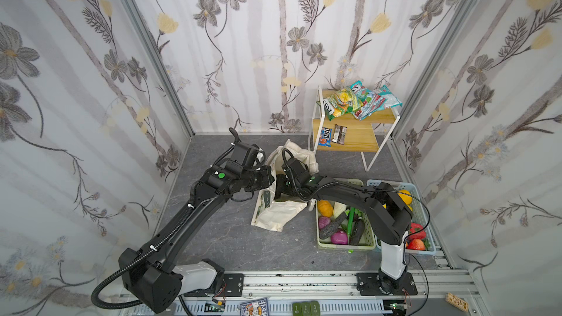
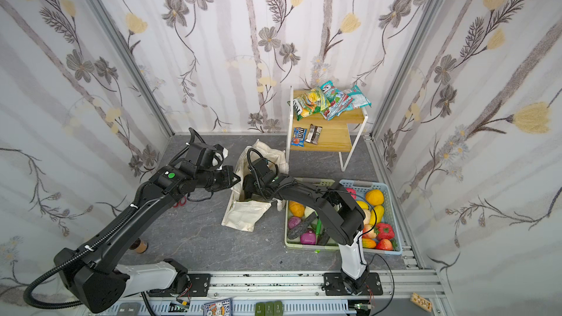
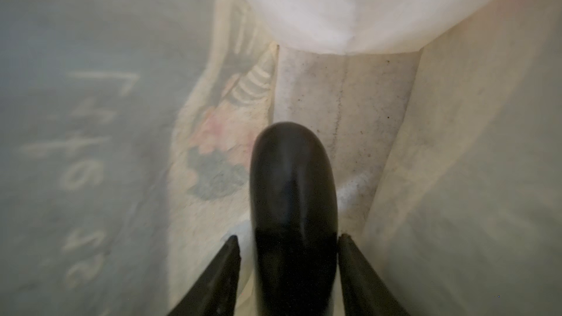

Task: Place the food into the grocery bag and tie it
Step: 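Lower the eggplant into the bag and open the right gripper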

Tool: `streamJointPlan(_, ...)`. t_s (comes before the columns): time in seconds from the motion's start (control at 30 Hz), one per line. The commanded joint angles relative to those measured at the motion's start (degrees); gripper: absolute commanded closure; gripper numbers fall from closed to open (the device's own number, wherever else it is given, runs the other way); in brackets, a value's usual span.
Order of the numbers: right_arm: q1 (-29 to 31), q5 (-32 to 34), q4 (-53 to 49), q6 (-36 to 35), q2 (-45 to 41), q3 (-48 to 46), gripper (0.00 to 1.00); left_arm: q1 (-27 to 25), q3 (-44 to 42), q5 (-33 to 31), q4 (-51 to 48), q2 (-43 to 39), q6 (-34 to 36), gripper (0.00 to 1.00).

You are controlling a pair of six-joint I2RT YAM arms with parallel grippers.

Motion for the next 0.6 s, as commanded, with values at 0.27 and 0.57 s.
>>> streamJointPlan(0.27,0.0,0.0,-0.1,-4.3,-4.2,-0.2,0.14,4.3,-2.6,-1.5,-2.3,-2.5,-0.3,1.0)
streamJointPlan(0.57,-0.5,-1.7,-5.0,-10.4,-21.5,-4.1,0.12,6.5,-3.0,-1.6,-3.5,-2.5,2.3,1.0)
